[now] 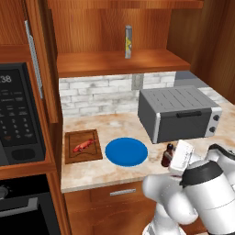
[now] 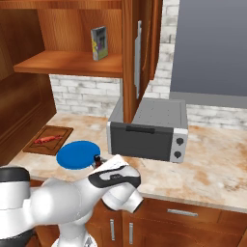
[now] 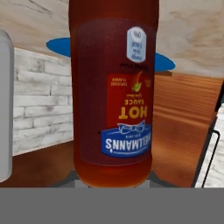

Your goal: Pick the fish from the plate and place it on the cutting board. Then pick the condiment bottle from the cabinet and place it next to the cutting board.

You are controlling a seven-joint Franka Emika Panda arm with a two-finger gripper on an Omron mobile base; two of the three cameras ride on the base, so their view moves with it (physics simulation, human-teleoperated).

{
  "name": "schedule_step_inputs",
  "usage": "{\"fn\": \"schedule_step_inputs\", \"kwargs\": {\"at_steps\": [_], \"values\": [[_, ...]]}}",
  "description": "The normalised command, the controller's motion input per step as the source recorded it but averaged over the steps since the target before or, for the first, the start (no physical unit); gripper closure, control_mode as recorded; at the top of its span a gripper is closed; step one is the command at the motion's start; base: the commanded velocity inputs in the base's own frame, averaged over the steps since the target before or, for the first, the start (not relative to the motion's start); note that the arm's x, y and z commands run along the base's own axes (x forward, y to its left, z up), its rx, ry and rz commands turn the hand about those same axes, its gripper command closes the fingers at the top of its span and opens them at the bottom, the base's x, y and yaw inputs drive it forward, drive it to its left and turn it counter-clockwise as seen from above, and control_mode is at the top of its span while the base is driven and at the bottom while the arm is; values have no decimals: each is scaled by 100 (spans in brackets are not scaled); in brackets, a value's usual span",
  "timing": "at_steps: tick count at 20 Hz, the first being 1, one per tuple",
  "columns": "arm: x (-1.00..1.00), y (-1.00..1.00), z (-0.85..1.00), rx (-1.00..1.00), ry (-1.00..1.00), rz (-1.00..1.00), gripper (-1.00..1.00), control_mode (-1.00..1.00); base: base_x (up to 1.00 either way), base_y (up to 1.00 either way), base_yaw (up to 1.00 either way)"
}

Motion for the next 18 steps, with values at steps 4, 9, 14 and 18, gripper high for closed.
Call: {"fn": "schedule_step_inputs", "kwargs": {"at_steps": [4, 9, 14, 18], "values": [[8, 0, -19, 0, -8, 0, 100, -100, 0, 0, 0], [8, 0, -32, 0, -6, 0, 100, -100, 0, 0, 0], [5, 0, -10, 0, -2, 0, 100, -100, 0, 0, 0], [5, 0, -9, 0, -1, 0, 100, -100, 0, 0, 0]]}}
